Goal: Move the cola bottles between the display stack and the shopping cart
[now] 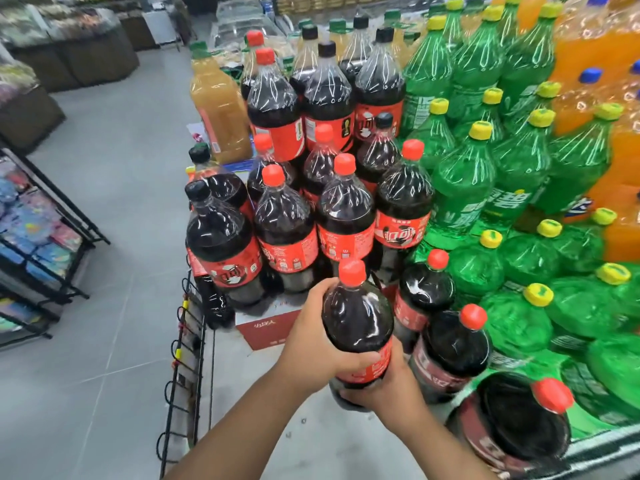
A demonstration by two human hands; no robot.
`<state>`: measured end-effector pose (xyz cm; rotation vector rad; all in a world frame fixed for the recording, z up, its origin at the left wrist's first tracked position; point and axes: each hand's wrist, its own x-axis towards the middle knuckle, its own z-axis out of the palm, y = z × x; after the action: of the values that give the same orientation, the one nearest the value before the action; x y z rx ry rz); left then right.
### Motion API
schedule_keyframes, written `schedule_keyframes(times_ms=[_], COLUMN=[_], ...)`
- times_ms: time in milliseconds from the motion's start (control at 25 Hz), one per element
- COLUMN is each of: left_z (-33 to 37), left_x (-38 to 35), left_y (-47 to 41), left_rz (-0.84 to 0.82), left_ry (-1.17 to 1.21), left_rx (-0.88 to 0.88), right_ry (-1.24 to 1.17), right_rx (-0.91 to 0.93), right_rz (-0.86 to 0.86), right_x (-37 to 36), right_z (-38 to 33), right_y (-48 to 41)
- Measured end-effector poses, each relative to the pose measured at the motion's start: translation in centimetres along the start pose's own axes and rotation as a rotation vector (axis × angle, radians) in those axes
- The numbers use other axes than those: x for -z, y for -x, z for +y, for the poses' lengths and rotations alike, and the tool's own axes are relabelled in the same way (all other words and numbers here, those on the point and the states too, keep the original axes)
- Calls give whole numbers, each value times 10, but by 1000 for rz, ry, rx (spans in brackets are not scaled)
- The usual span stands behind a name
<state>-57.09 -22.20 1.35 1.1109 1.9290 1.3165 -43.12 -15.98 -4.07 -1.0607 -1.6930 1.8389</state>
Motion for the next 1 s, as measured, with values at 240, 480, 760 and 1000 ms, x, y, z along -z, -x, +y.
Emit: schedule_keyframes(times_ms=[240, 480, 760, 1000], left_z=[-21, -37, -58, -74], left_x=[-11, -24, -31, -39], left_y=[-16, -40, -65, -72], left_rz=[-38, -101, -131, -127], left_ry=[-55, -119, -138, -134], left_rx=[30, 63, 87, 110], right_ry=[-37, -91, -23, -18], right_rx=[1, -48, -42, -40], right_rz=[25, 74, 197, 228], right_x=[5, 8, 5, 5], right_z=[25, 74, 94, 110], right_y=[-18, -51, -79, -91])
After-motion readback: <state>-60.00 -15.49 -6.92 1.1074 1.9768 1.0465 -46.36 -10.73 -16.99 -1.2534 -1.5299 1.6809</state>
